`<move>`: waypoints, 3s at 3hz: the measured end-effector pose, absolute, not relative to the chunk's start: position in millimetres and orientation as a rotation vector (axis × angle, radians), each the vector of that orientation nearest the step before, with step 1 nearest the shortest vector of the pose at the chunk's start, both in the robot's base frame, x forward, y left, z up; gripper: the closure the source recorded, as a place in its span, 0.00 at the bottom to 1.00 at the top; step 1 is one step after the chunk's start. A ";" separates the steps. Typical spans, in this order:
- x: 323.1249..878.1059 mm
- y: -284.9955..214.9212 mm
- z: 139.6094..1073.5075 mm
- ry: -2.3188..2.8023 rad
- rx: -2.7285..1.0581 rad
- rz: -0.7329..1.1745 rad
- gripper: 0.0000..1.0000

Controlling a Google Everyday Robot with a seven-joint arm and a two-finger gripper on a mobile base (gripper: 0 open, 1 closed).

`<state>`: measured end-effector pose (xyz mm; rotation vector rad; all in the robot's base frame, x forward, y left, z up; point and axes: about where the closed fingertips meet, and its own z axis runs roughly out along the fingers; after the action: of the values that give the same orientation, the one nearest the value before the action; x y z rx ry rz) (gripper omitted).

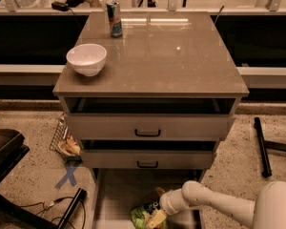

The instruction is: Pick green rice chip bag from bottom drawer and place on counter

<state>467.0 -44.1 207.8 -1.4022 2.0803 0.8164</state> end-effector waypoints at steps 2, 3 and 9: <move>462.8 -40.5 204.2 2.086 -1.413 0.779 0.00; 462.9 -34.6 181.7 2.073 -1.437 0.721 0.00; 462.2 -17.1 144.7 2.046 -1.465 0.719 1.00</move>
Offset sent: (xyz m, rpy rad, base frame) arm -0.0089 0.0063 -0.0082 -0.0719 -0.0504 -0.0147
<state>462.2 -17.1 144.7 -1.4650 2.0464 0.7186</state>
